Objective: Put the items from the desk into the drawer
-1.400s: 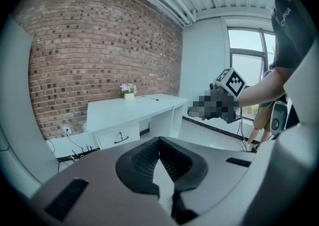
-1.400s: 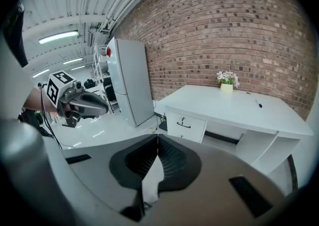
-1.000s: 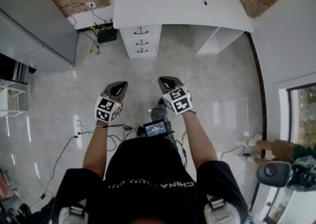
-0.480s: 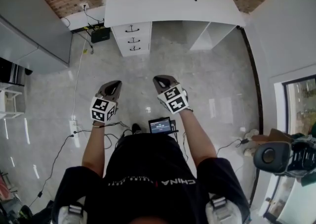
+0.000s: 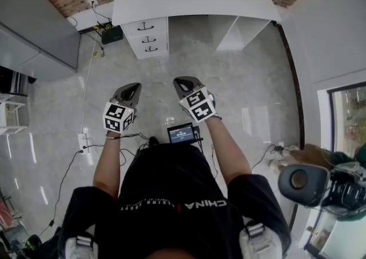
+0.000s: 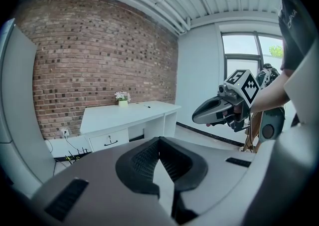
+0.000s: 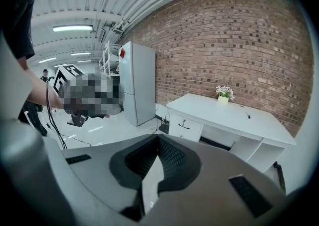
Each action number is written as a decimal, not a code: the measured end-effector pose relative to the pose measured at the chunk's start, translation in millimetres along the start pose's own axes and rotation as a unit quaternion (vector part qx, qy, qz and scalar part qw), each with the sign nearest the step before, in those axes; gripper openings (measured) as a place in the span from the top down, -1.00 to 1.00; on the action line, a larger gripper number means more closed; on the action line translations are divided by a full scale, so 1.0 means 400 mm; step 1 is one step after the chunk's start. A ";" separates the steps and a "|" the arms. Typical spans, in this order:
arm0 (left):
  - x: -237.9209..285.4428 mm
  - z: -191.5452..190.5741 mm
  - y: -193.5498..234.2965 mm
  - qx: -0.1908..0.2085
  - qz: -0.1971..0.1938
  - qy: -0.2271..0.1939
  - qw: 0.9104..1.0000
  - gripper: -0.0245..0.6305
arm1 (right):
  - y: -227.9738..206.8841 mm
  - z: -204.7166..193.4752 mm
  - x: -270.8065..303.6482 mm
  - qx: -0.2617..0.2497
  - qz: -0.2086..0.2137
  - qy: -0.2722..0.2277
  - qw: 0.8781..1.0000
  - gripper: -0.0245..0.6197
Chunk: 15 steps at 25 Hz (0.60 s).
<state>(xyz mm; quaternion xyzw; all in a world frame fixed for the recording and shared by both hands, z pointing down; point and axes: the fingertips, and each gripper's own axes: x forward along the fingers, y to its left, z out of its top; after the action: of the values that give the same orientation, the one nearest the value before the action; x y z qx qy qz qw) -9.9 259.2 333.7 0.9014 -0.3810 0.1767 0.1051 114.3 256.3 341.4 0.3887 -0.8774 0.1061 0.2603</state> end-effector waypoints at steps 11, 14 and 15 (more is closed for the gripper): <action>-0.013 0.004 -0.031 0.011 0.004 -0.013 1.000 0.89 | 0.020 -0.004 -0.017 -0.012 0.003 -0.010 1.000 0.88; -0.041 0.051 -0.013 0.005 0.000 -0.013 1.000 0.89 | 0.030 0.055 -0.027 -0.011 0.004 -0.004 1.000 0.88; -0.055 0.070 -0.006 0.002 -0.001 -0.012 1.000 0.89 | 0.035 0.079 -0.032 -0.011 0.005 -0.002 1.000 0.88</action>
<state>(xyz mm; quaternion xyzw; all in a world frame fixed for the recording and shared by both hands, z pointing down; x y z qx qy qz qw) -15.6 266.0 299.4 0.9042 -0.3807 0.1663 0.0991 99.4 261.7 308.2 0.3820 -0.8807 0.0970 0.2628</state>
